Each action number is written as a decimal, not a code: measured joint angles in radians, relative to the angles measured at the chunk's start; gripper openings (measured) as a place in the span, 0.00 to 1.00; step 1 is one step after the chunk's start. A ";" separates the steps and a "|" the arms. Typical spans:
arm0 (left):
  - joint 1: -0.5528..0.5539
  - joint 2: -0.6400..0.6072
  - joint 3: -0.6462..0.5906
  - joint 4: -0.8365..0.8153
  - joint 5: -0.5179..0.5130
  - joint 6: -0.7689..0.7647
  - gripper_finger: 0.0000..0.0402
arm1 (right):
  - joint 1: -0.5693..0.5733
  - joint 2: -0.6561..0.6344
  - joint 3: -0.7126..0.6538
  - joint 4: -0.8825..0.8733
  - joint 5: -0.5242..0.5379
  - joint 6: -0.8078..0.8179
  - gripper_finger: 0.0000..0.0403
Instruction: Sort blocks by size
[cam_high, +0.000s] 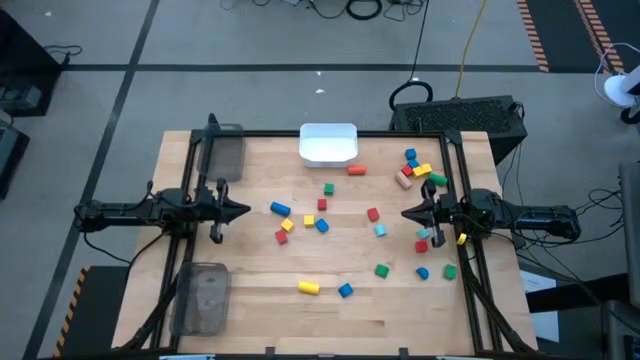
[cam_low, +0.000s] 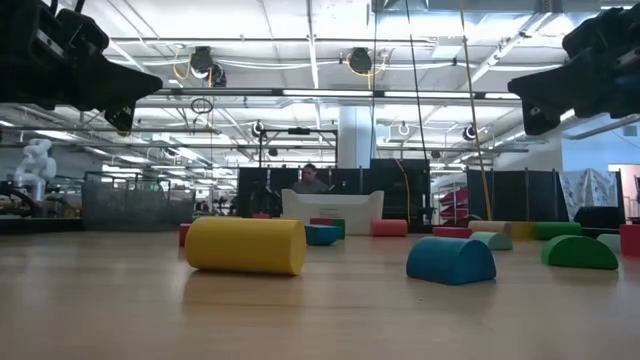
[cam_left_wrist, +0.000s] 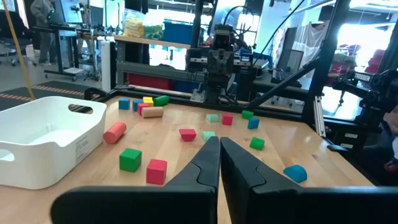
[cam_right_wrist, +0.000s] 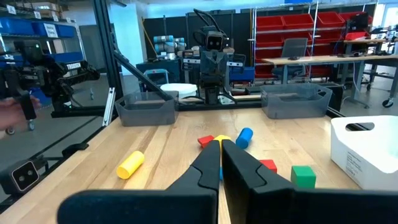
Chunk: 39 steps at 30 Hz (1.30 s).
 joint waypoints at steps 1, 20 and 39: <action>0.000 0.000 0.000 0.000 0.000 0.000 0.04 | 0.000 0.000 0.000 0.015 0.000 -0.005 0.00; 0.000 0.000 0.000 0.008 -0.041 0.027 0.04 | -0.002 0.143 0.025 0.171 0.262 0.089 0.00; 0.000 0.000 0.000 0.191 -0.243 0.202 0.04 | -0.087 0.726 0.337 0.169 0.366 -0.031 0.00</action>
